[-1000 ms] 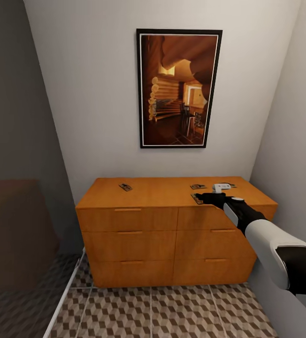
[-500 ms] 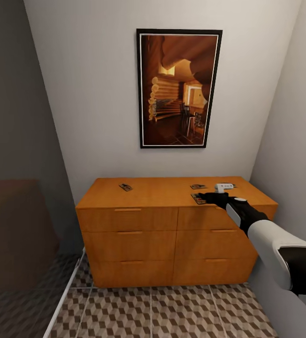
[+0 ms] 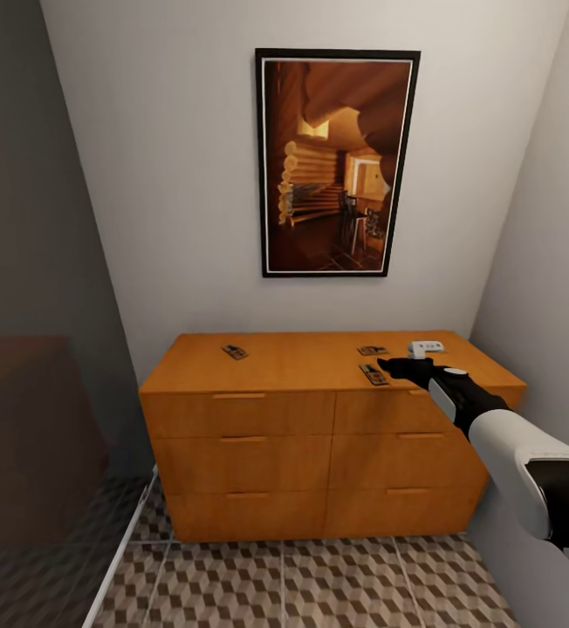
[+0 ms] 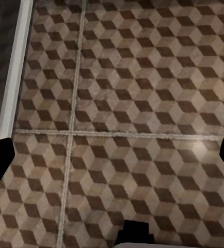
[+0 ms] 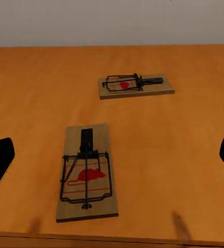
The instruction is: Take the four mousetraps from the cabinet in the bathroom and place them on the bathroom floor. Make sure all four end up on the same floor surface, and ensure that at least two of them are either under or directly next to the same bathroom sink.
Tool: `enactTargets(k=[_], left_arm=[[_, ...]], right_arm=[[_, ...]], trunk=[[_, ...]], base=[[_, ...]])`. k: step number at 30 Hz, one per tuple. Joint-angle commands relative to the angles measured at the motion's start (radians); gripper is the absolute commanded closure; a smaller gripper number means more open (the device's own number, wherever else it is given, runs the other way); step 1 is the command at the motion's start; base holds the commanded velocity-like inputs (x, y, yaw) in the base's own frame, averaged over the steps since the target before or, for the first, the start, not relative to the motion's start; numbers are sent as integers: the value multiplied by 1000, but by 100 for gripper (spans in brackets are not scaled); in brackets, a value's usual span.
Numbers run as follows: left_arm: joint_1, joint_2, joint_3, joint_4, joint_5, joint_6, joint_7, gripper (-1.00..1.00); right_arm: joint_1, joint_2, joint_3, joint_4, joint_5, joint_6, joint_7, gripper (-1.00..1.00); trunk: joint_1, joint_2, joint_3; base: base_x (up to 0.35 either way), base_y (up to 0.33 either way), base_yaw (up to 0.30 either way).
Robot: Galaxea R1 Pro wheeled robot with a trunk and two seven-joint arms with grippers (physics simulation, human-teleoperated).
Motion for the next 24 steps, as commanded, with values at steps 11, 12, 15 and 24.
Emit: enactTargets(k=[11, 12, 15, 24], left_arm=[[-1, 0, -3, 1, -1, -3, 6, -100], [-1, 0, -3, 1, -1, -3, 6, -100], [-1, 0, -3, 1, -1, -4, 6, -100], [-1, 0, -3, 1, -1, -4, 6, -100]], right_arm=[[0, -2, 7, -2, -11, 6, 1, -100], [0, -2, 7, -2, -10, 6, 1, -100], [1, -1, 8, -2, -11, 5, 1, -100], [2, 0, 8, -2, -11, 4, 1, -100]], trunk=[[0, -1, -1], [0, -1, -1], [0, -1, -1], [0, -1, -1]], base=[[134, 70, 0], [48, 27, 0], [27, 15, 0], [6, 3, 0]])
